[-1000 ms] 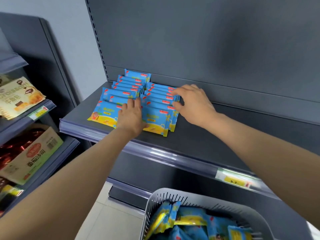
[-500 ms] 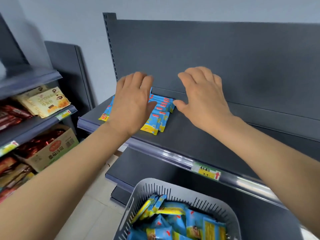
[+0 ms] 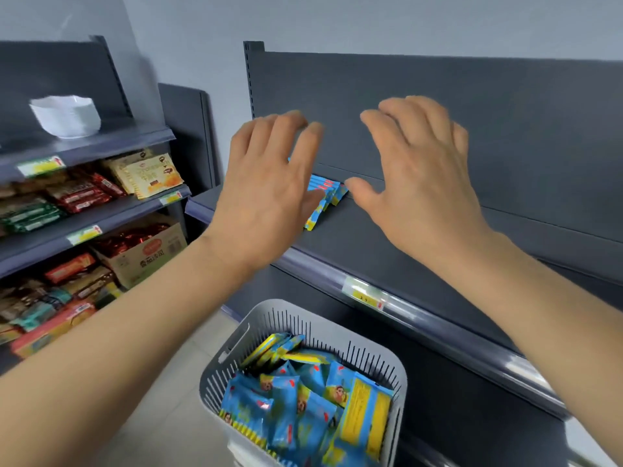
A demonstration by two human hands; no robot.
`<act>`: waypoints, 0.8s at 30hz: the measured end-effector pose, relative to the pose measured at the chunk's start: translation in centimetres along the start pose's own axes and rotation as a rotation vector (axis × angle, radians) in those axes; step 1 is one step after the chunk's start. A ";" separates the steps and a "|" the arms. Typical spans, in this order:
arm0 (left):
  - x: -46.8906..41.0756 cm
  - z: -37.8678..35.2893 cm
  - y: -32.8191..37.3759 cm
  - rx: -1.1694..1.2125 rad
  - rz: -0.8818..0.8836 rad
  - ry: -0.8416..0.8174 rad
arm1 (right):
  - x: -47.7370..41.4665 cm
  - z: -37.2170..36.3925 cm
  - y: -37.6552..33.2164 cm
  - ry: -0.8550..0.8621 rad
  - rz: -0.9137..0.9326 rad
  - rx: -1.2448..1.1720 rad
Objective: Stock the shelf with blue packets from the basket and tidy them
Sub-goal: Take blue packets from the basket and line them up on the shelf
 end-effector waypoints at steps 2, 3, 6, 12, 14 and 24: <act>0.9 0.5 1.5 -0.008 0.013 -0.010 | 1.4 0.3 0.5 -0.012 0.010 -0.029; 1.5 0.6 2.2 -0.009 0.021 -0.019 | 2.2 0.2 0.7 -0.029 0.014 -0.043; 3.5 -0.1 4.1 0.005 0.037 -0.069 | 4.8 -1.3 1.4 -0.139 0.020 -0.065; 8.8 -4.6 6.3 0.118 0.065 -0.297 | 10.6 -7.3 2.8 -0.458 0.011 0.000; 10.9 -6.7 6.5 0.181 0.056 -0.409 | 12.7 -9.6 3.3 -0.585 0.002 0.032; 18.1 -15.1 7.4 0.394 0.053 -0.753 | 19.6 -18.1 6.1 -1.110 -0.084 0.138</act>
Point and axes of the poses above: each hand's wrist, its own x-axis away from the middle knuckle, its own z-axis out of the back of the hand, y = z × x, the point moved 2 cm from there along -x, towards the middle knuckle, and after that the axes turned 15 degrees about -z, right-handed, at the moved point
